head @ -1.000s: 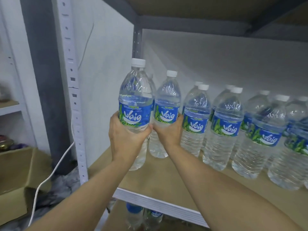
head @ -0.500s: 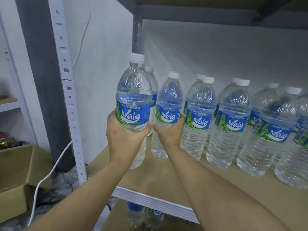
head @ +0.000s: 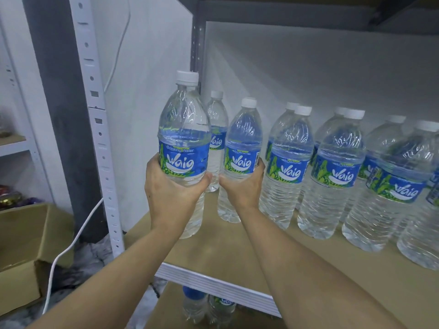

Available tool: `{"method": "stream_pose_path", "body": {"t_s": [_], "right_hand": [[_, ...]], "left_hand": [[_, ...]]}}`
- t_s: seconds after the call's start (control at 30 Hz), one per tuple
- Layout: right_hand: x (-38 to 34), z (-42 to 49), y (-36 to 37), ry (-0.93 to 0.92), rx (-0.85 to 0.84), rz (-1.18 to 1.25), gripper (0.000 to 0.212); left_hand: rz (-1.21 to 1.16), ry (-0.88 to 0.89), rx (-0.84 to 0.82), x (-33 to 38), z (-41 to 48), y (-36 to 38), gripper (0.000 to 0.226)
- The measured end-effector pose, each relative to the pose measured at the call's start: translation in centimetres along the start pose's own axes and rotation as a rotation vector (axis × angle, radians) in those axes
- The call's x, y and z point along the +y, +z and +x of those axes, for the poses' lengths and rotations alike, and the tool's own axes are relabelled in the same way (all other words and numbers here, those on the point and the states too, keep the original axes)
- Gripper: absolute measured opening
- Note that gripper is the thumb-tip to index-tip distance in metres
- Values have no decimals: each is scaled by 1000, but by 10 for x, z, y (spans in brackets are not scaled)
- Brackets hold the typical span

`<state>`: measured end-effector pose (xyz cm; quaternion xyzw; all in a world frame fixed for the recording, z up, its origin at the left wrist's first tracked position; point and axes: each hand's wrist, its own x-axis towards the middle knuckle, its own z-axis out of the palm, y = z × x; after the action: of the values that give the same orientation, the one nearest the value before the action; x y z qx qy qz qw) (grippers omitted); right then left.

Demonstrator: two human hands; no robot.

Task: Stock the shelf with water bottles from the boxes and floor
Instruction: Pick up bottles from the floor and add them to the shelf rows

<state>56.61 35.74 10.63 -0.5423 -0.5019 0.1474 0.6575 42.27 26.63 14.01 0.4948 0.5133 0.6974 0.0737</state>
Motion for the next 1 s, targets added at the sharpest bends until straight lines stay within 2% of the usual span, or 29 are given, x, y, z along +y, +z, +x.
{"method": "stream_pose_path", "body": {"t_s": [0.27,0.7,0.87,1.0], "right_hand": [[12,-3,-2,70,-35,9,102],[14,-5,1,43,-3,-4,99],[13,-6,-2,65,-58,-41,104],[12,-10,-15,101,-177,-84,113]], "left_hand": [[8,24,-24,4,3,-1,83],[2,32,-18,1,-1,4,83],[-1,24,-19,-3,-1,5,83],[18,22,-23,-7,-1,6,83]]}}
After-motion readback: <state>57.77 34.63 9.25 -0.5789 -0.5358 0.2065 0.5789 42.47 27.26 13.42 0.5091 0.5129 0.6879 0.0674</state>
